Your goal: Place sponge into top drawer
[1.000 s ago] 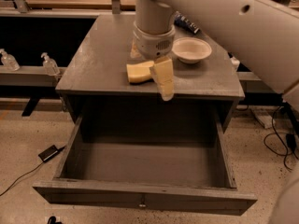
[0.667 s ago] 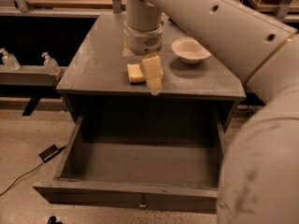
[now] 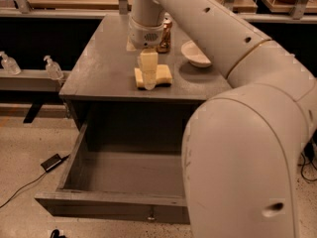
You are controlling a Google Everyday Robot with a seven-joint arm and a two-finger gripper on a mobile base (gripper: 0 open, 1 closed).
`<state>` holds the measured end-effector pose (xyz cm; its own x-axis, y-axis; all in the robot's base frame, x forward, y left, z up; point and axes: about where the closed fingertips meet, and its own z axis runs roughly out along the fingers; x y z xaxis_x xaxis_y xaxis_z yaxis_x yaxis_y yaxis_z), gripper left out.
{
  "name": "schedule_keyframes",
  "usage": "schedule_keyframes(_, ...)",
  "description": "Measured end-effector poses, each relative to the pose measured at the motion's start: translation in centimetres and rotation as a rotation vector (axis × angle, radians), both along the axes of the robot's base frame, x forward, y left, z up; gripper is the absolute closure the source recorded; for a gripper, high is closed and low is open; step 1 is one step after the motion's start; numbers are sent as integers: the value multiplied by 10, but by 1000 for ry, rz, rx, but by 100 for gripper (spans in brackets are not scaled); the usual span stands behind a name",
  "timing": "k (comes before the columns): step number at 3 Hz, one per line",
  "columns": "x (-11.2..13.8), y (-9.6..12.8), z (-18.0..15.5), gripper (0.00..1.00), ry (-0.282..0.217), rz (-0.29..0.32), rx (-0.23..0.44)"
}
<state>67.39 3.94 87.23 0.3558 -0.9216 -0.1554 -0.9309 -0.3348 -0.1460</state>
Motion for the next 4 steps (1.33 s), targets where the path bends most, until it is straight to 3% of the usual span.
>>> schedule_keyframes(1, 9, -7, -9, 0, -29, -11, 13)
schedule_keyframes(2, 10, -20, -30, 0, -16, -26, -8)
schedule_keyframes(3, 11, -32, -49, 19, 8, -51, -23)
schedule_keyframes(4, 1, -32, -45, 49, 66, -44, 12)
